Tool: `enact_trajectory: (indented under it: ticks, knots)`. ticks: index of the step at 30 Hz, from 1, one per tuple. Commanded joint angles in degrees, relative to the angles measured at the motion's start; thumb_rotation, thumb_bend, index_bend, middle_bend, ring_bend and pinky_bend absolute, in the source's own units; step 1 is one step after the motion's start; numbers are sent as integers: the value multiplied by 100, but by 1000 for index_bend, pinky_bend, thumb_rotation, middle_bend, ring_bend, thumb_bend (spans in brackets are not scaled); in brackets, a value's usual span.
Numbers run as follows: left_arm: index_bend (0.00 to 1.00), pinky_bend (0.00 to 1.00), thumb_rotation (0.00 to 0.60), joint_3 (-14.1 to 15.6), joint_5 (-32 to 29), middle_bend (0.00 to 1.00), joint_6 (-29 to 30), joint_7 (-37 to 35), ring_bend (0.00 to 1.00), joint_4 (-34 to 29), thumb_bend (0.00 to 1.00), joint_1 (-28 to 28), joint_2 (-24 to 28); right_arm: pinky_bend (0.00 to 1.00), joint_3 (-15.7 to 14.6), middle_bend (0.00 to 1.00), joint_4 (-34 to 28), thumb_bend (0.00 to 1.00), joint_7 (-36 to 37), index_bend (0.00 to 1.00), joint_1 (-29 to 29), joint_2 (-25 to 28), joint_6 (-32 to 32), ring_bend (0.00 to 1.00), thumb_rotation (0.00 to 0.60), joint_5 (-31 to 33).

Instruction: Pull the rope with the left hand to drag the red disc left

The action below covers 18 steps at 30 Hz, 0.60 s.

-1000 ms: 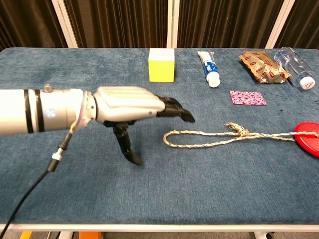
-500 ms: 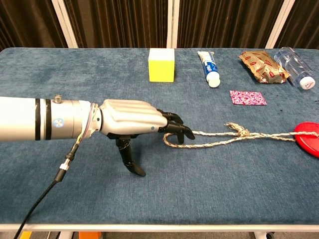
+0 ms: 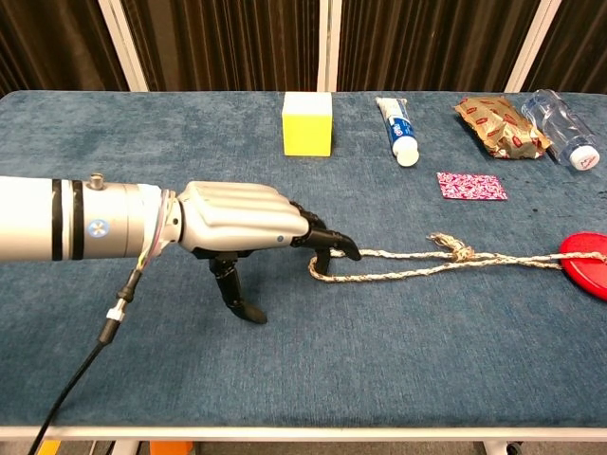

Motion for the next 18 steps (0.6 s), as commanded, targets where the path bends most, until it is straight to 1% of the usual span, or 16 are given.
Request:
enact_trajectory:
  ticks: [1, 7, 11, 15, 18]
  knots:
    - [110, 243, 600, 26, -141, 627, -57, 206, 218, -46, 194, 43, 26, 0, 5, 0, 9, 261, 4, 0, -1, -5, -7, 0, 600, 7]
    - [121, 292, 600, 23, -313, 748, -70, 383, 329, -180, 199, 87, 96, 0, 25, 0, 37, 263, 20, 0, -5, -20, -6, 0, 600, 23]
    - [138, 296, 600, 30, -373, 806, -20, 403, 387, -283, 224, 125, 168, 0, 39, 0, 36, 266, 19, 0, -6, -18, -2, 0, 600, 28]
    - [165, 308, 600, 65, -384, 854, 89, 428, 449, -413, 318, 190, 254, 0, 46, 0, 44, 268, 18, 0, -3, -25, -23, 0, 600, 40]
    - [191, 333, 600, 79, -382, 890, 196, 458, 505, -478, 363, 245, 311, 0, 47, 0, 48, 271, 15, 0, 1, -32, -34, 0, 600, 40]
